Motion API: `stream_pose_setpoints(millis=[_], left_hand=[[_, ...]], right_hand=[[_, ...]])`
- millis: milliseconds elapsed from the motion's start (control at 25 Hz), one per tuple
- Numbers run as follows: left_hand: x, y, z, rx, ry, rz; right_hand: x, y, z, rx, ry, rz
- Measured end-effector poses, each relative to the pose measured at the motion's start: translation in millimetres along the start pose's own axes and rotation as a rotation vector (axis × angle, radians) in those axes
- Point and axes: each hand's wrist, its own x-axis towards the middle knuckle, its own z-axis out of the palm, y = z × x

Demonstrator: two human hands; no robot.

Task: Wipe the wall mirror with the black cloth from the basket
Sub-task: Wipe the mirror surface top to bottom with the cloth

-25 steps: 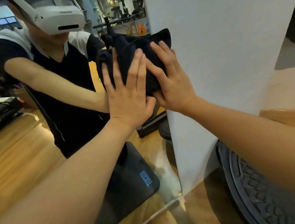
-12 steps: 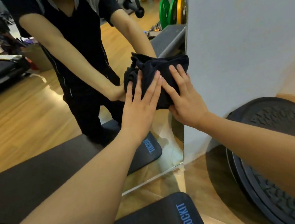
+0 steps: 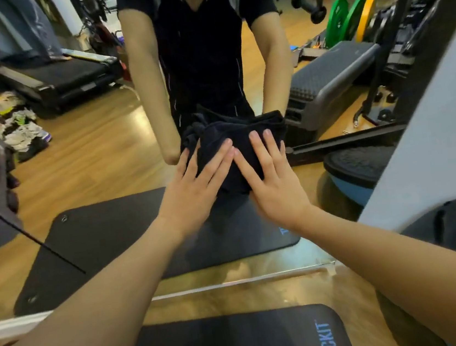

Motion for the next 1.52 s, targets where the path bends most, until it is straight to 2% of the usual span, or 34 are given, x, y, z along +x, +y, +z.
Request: stream_pose_setpoints(millis=[280,560,720,880,1200,1520], left_hand=[[-101,-112,-18,-0.032,-0.014,-0.013],[-215,-216,-33,0.060,-0.088,-0.097],[-263,-254,-34,0.048,-0.121,-0.160],[-279,-264,-17,0.082,-0.064,-0.159],[-294,-248,14,-0.005,-0.072,-0.192],[-322,-193,60,0.035,-0.119,-0.240]], right_hand=[[63,-135,71,0.020,0.115,0.034],[119,-257,121,0.037,0.017,-0.103],[142,-317,142,0.061,-0.027,-0.092],[141,-335,156,0.074,0.010,-0.069],[124,-333,170,0.055,0.024,-0.096],[67,-326,186,0.070,-0.117,-0.115]])
